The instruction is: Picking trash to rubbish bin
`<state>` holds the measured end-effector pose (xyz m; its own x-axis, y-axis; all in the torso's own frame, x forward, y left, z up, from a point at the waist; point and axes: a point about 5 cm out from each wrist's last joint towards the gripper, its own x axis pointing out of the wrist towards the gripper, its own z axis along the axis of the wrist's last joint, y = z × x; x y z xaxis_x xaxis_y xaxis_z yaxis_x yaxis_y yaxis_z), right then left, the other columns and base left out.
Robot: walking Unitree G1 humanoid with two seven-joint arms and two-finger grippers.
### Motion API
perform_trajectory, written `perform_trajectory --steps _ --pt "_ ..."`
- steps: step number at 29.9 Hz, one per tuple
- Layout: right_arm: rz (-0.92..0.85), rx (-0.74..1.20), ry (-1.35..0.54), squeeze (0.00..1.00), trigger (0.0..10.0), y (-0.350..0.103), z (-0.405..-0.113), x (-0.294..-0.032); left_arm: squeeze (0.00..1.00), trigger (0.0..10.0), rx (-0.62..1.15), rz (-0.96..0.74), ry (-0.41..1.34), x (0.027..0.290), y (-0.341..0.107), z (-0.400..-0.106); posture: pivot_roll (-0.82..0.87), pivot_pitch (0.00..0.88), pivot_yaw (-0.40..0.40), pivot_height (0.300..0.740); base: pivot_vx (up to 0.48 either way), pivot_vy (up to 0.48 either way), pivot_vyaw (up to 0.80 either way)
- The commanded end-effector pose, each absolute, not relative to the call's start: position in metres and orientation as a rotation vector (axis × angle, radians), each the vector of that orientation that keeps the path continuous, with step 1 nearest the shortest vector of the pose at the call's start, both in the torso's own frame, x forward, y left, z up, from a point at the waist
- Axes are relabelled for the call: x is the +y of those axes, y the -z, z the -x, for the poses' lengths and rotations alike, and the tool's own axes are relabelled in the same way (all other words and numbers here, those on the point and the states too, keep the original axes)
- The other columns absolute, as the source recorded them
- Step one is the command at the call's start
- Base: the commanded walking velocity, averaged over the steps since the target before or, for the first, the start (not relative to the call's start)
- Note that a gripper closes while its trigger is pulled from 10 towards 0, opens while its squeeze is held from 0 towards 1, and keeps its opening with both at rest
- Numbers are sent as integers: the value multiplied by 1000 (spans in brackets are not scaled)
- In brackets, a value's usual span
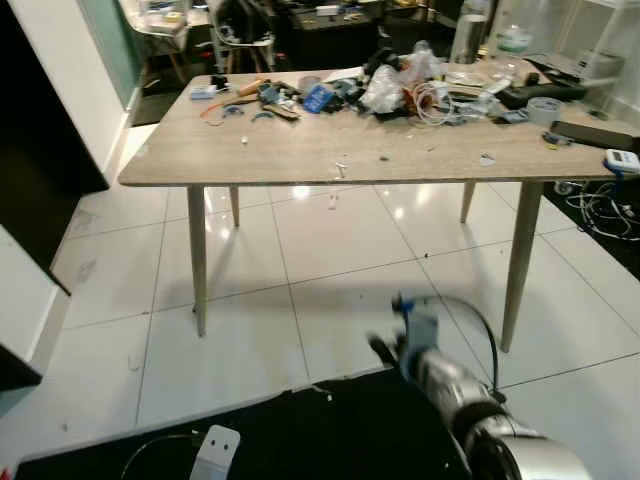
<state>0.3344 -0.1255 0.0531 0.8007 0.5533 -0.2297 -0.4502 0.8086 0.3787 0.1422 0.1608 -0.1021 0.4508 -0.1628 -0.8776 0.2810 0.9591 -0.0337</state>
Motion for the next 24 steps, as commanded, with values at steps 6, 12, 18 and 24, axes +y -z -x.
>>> perform_trajectory --steps 6,12,18,24 --pt "-378 31 -1070 0 10000 -129 -342 -90 0 10000 1067 -130 290 160 101 -146 -114 33 72 740 377 0 0" --pt "-331 -118 -955 0 10000 -160 -360 -89 0 10000 1066 -117 300 155 101 -145 -119 33 63 740 384 0 254" --pt "-290 -145 -975 0 10000 -170 -358 -90 0 10000 1068 -113 308 152 102 -144 -121 34 59 740 386 0 763" --pt "-219 -142 -966 0 10000 -173 -358 -92 0 10000 1067 -109 305 152 102 -145 -128 32 61 740 386 0 759"
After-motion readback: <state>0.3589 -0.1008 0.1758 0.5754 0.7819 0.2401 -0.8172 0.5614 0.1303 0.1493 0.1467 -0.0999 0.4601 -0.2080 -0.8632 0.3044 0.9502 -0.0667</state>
